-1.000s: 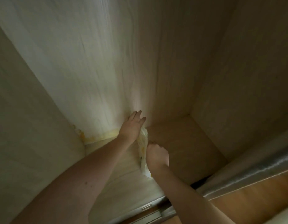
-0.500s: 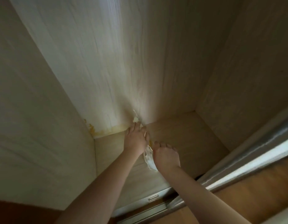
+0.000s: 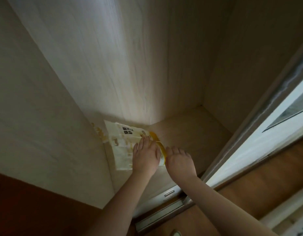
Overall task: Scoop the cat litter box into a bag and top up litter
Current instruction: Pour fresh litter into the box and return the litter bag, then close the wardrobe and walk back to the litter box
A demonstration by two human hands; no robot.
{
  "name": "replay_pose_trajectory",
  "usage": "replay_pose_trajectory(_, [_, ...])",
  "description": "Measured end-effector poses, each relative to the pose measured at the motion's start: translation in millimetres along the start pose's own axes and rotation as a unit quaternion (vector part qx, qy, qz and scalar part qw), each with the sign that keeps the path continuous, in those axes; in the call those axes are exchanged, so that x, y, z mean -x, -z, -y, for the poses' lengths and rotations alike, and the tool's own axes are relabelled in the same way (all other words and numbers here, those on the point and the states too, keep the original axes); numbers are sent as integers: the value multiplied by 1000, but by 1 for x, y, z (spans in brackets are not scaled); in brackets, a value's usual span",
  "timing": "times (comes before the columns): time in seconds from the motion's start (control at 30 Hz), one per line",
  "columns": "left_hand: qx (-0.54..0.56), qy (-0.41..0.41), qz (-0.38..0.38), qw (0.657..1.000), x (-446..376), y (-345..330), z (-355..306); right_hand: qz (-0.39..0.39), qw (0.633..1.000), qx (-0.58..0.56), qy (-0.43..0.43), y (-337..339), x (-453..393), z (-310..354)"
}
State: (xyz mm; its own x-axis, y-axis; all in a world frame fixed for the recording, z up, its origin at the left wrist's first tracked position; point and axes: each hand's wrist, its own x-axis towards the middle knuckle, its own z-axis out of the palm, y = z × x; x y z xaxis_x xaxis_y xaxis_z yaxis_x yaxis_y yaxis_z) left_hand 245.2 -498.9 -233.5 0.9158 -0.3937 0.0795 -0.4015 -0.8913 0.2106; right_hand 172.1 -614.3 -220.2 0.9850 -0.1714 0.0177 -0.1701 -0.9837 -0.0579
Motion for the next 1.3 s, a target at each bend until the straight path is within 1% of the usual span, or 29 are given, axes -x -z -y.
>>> replay_pose_trajectory(0.2, [-22, -33, 41, 998, 36, 4, 8, -5, 1000, -7, -19, 0, 28, 12])
replay_pose_trajectory(0.27, [-24, -19, 55, 998, 56, 4, 7, 7, 999, -6, -46, -2, 41, 22])
replay_pose_trajectory(0.33, [3, -21, 70, 997, 76, 4, 1, 7, 997, 4, -78, -6, 55, 31])
replay_pose_trajectory(0.37, [10, -35, 73, 997, 87, 5, -1, -3, 995, 3, -95, -7, 65, 36])
replay_pose_trajectory(0.43, [21, -79, 52, 995, 106, 6, 1, -18, 993, -7, -117, -9, 88, 47])
replay_pose_trajectory(0.47, [25, -106, 44, 993, 116, 9, 6, -9, 992, -8, -127, -9, 100, 53])
replay_pose_trajectory(0.57, [43, -167, 16, 985, 145, 26, 18, -20, 986, 19, -164, -8, 140, 74])
replay_pose_trajectory(0.63, [48, -207, 22, 977, 169, 39, 27, -15, 980, 13, -198, -2, 169, 93])
replay_pose_trajectory(0.8, [22, -313, 54, 948, 210, 74, 55, -83, 962, 30, -260, 16, 230, 141])
replay_pose_trajectory(0.87, [19, -345, 50, 937, 220, 83, 60, -89, 957, 29, -276, 19, 252, 151])
replay_pose_trajectory(1.0, [20, -410, 18, 912, 237, 84, 61, -102, 943, 6, -316, 18, 290, 157])
replay_pose_trajectory(1.13, [0, -446, 59, 893, 267, 86, 52, -112, 932, -20, -345, 11, 329, 166])
replay_pose_trajectory(1.23, [-6, -472, 89, 877, 288, 88, 45, -100, 921, -33, -374, 14, 359, 173])
replay_pose_trajectory(1.3, [2, -490, 88, 867, 298, 91, 40, -96, 912, -33, -398, 16, 384, 175])
